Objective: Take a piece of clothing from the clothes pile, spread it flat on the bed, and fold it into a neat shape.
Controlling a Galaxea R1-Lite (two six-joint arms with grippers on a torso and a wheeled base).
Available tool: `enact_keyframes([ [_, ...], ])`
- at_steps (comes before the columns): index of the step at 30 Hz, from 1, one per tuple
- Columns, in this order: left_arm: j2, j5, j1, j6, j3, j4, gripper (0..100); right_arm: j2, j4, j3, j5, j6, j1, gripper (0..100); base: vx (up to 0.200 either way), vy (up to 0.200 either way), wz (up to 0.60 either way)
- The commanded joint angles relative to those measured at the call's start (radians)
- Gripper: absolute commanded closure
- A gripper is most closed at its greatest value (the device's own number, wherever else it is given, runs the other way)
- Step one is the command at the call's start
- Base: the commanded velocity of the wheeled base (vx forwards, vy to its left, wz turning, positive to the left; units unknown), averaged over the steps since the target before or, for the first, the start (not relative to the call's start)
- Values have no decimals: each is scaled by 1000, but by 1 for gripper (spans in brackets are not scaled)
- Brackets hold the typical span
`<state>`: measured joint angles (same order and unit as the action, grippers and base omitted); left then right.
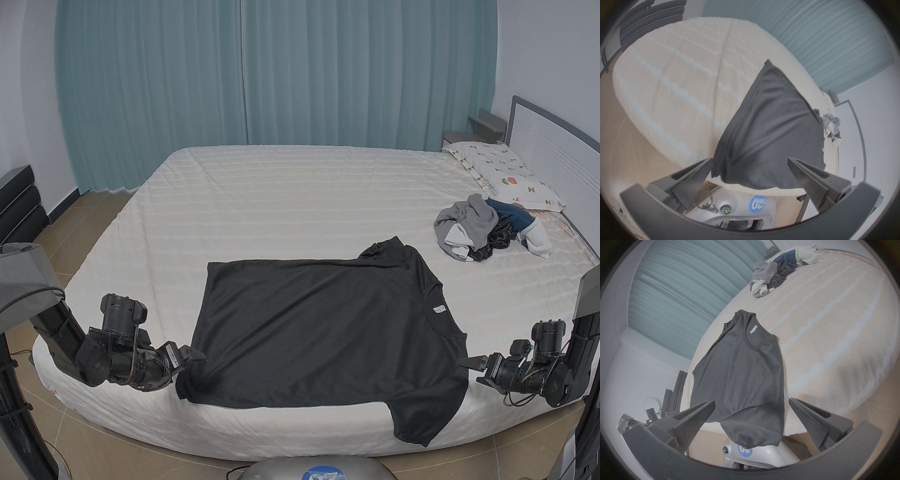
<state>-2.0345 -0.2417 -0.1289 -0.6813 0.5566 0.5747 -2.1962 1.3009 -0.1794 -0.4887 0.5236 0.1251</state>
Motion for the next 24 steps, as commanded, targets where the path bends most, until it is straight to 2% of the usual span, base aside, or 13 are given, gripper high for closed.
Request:
enact_keyframes([
  [1,23,-13,17,3,-9,45,0,-4,1,6,-2,-1,-7,0,0,0,0],
  [4,19,-14,14,-9,-20,99,0,-5,1,8,-4,1,-19,0,0,0,0],
  [12,-3,-31,18,-81,-6,109,0,-7,6,9,-7,4,-27,0,0,0,0],
  [18,-13,-96,38,-86,-47,111,0,-10,9,11,-1,1,-27,0,0,200,0],
  [24,-41,-94,37,-87,-58,111,0,-10,9,35,7,-24,-30,0,0,0,0],
])
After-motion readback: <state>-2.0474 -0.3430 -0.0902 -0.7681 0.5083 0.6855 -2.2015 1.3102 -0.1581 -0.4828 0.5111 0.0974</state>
